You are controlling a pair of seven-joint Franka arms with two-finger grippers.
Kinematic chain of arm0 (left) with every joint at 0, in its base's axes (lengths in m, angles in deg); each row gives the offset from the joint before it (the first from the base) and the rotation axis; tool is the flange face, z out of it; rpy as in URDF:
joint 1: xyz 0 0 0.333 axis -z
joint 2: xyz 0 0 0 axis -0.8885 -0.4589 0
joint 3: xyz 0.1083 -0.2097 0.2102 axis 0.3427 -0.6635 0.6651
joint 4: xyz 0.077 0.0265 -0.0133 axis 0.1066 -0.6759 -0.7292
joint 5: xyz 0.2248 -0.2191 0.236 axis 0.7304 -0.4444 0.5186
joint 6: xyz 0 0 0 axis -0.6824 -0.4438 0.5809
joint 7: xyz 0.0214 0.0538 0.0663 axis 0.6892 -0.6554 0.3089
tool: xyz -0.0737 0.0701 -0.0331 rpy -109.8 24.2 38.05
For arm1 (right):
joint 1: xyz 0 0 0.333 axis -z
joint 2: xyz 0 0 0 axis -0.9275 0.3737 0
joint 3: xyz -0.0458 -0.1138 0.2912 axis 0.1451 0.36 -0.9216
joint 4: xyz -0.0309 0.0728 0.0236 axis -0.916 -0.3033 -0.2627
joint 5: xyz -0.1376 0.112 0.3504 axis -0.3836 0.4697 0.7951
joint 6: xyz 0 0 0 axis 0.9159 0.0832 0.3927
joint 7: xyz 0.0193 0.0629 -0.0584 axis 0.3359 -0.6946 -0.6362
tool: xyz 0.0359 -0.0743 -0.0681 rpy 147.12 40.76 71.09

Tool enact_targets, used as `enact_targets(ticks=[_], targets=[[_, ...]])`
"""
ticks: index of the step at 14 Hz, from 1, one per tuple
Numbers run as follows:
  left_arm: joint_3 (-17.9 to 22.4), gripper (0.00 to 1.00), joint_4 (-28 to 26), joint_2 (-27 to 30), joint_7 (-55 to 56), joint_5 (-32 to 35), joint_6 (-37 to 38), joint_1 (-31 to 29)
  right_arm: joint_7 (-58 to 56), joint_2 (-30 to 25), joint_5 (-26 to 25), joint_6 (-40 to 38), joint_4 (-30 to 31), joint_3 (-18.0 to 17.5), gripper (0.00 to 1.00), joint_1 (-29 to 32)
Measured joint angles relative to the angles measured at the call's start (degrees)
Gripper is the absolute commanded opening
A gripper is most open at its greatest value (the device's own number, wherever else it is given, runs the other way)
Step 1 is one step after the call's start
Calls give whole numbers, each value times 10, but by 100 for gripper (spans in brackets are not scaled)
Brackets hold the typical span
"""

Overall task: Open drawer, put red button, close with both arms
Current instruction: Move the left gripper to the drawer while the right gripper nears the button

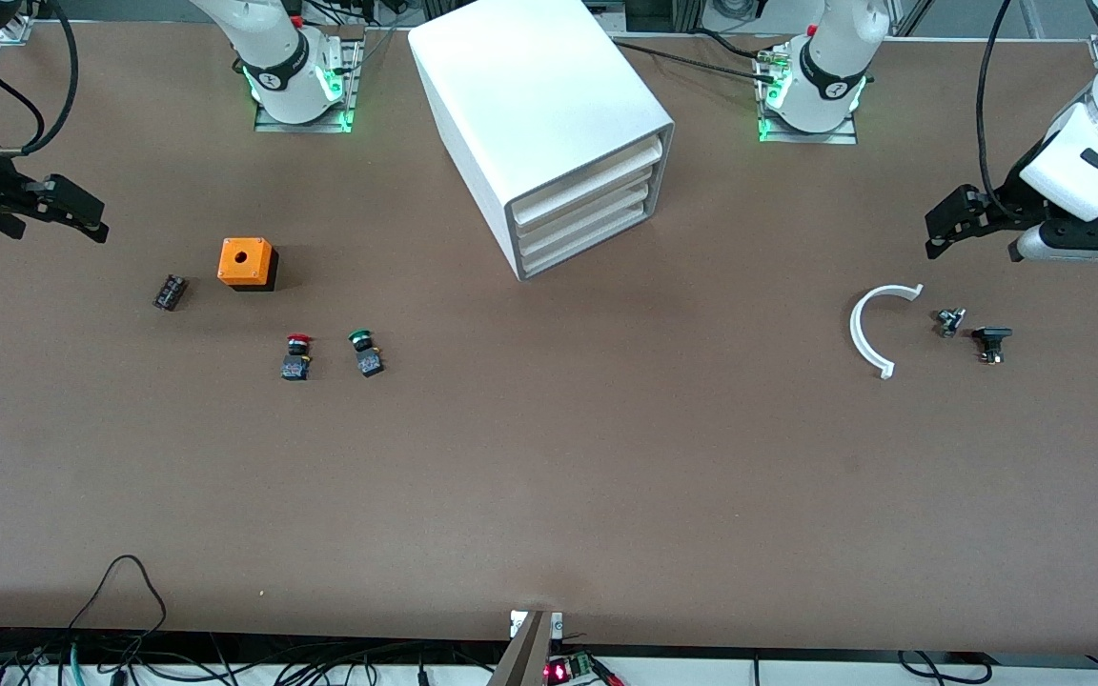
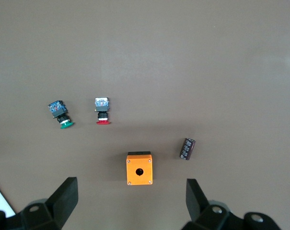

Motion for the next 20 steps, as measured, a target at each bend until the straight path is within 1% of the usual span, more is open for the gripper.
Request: enact_targets(ticks=[7, 10, 12, 13, 15, 17, 18, 19, 20], targets=[[1, 100, 3, -2, -1, 0, -4, -2, 0, 0, 0, 0, 0, -3, 100, 0], [-2, 100, 4, -11, -1, 0, -4, -2, 0, 0, 0, 0, 0, -3, 100, 0], [-4, 100, 4, -24, -1, 0, 0, -2, 0, 0, 0, 0, 0, -3, 100, -1], [-4, 100, 4, -35, -1, 0, 15, -2, 0, 2, 0, 0, 1, -3, 100, -1], [-4, 100, 8, -61, -1, 0, 43, -2, -1, 12, 0, 0, 2, -4, 100, -1], [-5, 100, 12, -86, -6, -1, 53, -1, -1, 28, 0, 2, 2, -5, 100, -4], [-6, 100, 13, -97, -10, -8, 56, 0, -1, 38, 0, 4, 2, -5, 100, -6], [-10, 100, 14, -109, -16, -33, 60, 1, -2, 50, 0, 6, 2, -6, 100, -10], [-17, 100, 12, -121, -17, -73, 64, 1, -4, 65, 0, 13, 2, -6, 100, -18]])
